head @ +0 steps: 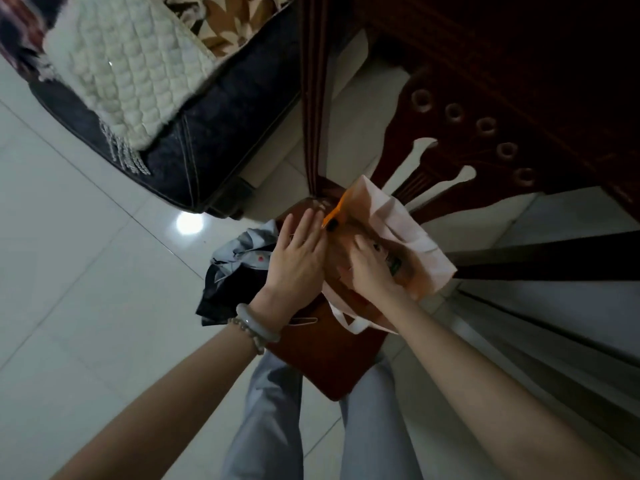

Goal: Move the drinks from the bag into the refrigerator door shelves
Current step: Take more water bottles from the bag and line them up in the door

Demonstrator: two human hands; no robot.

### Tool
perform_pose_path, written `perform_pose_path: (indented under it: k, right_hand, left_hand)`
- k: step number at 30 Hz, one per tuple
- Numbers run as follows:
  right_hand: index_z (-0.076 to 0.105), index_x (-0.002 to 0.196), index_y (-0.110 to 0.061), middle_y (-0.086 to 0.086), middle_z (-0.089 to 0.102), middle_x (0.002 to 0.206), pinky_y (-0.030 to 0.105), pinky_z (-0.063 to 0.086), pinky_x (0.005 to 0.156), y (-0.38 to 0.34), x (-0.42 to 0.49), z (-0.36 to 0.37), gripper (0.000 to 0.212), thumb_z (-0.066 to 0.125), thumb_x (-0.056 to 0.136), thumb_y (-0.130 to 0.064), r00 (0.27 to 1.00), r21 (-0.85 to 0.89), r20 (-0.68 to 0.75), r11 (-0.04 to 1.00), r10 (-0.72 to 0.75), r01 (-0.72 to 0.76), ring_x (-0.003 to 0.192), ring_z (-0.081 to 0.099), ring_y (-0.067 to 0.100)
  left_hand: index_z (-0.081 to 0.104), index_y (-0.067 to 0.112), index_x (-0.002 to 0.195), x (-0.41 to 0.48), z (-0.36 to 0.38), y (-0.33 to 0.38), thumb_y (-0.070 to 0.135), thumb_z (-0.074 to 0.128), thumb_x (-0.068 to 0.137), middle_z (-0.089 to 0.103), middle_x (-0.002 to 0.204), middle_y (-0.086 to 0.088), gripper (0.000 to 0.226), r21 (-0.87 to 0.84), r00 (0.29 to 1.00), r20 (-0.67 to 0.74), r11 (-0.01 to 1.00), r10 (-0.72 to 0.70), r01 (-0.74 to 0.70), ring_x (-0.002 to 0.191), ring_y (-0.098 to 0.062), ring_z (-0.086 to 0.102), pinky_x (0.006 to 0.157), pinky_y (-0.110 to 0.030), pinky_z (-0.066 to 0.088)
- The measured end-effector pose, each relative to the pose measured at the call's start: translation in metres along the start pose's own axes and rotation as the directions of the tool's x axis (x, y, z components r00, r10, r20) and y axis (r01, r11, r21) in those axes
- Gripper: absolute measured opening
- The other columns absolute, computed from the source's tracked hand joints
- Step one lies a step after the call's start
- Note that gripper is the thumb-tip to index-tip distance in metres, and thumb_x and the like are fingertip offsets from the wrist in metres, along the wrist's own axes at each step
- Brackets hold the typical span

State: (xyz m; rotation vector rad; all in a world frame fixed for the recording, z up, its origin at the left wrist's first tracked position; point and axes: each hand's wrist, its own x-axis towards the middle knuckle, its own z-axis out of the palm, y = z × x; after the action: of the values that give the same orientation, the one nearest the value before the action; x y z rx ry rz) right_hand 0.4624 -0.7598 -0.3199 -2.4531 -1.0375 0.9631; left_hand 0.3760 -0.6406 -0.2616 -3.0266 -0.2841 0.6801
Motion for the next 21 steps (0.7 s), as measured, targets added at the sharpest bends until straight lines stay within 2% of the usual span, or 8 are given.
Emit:
perform_pose_path:
  k: [2,5,8,10,13,16,19,21]
  right_hand:
    - [0.042,0.13,-0.007,0.019,0.044,0.133,0.045,0.036,0.098,0.007,0.021,0.02,0.047,0.058,0.086,-0.015,0.997,0.028,0.059,0.999,0.04,-0.042,0.12,0.042,0.035]
    - [0.04,0.13,-0.003,0.021,0.043,0.134,0.048,0.036,0.099,0.024,0.038,0.053,0.051,0.057,0.086,-0.022,0.975,-0.045,0.174,0.99,0.14,-0.134,0.122,0.041,0.039]
    - [0.041,0.127,-0.005,0.015,0.049,0.129,0.043,0.044,0.092,0.042,0.038,0.086,0.049,0.048,0.09,-0.037,0.956,-0.227,0.222,0.964,0.192,-0.14,0.115,0.048,0.032]
    - [0.038,0.129,-0.006,0.015,0.049,0.13,0.04,0.048,0.087,0.046,0.034,0.105,0.05,0.044,0.092,-0.039,0.951,-0.302,0.223,0.943,0.216,-0.144,0.113,0.049,0.028]
    - [0.041,0.128,-0.001,0.018,0.055,0.12,0.04,0.053,0.074,0.044,0.026,0.118,0.065,0.057,0.085,-0.047,0.929,-0.363,0.205,0.906,0.308,-0.22,0.101,0.058,0.029]
    - [0.03,0.135,-0.004,0.018,0.056,0.115,0.04,0.054,0.067,0.051,0.018,0.12,0.085,0.054,0.079,-0.063,0.915,-0.331,0.225,0.909,0.336,-0.252,0.093,0.061,0.03]
    - [0.013,0.14,-0.009,0.017,0.052,0.124,0.043,0.054,0.073,0.066,0.022,0.118,0.087,0.052,0.081,-0.061,0.927,-0.288,0.229,0.931,0.295,-0.225,0.101,0.058,0.031]
    - [0.018,0.14,-0.014,0.012,0.053,0.127,0.041,0.053,0.079,0.065,0.02,0.105,0.088,0.05,0.077,-0.067,0.924,-0.218,0.241,0.944,0.298,-0.247,0.105,0.057,0.027]
  left_hand:
    - [0.035,0.007,0.144,0.0,0.01,-0.002,0.026,0.035,0.091,0.023,0.155,-0.012,0.056,-0.038,0.999,-0.045,0.999,-0.013,0.011,0.145,-0.03,0.009,0.117,-0.052,0.0]
    - [0.038,0.006,0.142,0.002,0.023,-0.003,0.025,0.04,0.088,0.026,0.154,-0.014,0.057,-0.086,0.995,-0.093,0.996,-0.047,0.039,0.144,-0.031,0.013,0.116,-0.053,0.007]
    - [0.035,0.005,0.143,0.004,0.028,-0.002,0.025,0.031,0.087,0.022,0.155,-0.015,0.06,-0.094,0.995,-0.072,0.993,-0.075,0.068,0.144,-0.032,0.011,0.116,-0.053,0.006]
    - [0.033,0.004,0.144,0.004,0.03,-0.002,0.023,0.022,0.087,0.021,0.155,-0.016,0.061,-0.098,0.995,-0.066,0.993,-0.077,0.07,0.144,-0.032,0.01,0.116,-0.053,0.006]
    - [0.034,0.003,0.143,0.004,0.033,0.0,0.021,0.018,0.087,0.021,0.155,-0.016,0.061,-0.125,0.992,-0.098,0.99,-0.075,0.062,0.144,-0.033,0.011,0.116,-0.054,0.011]
    - [0.037,0.003,0.141,0.001,0.033,0.002,0.022,0.021,0.087,0.025,0.153,-0.017,0.06,-0.125,0.991,-0.113,0.991,-0.069,0.054,0.143,-0.033,0.015,0.115,-0.054,0.014]
    - [0.038,0.003,0.141,-0.001,0.033,0.002,0.023,0.021,0.089,0.026,0.153,-0.018,0.059,-0.127,0.99,-0.124,0.99,-0.072,0.056,0.143,-0.034,0.017,0.115,-0.054,0.016]
    - [0.037,0.003,0.142,-0.004,0.032,0.004,0.022,0.016,0.09,0.024,0.153,-0.017,0.059,-0.133,0.991,-0.108,0.989,-0.081,0.066,0.143,-0.033,0.016,0.115,-0.053,0.016]
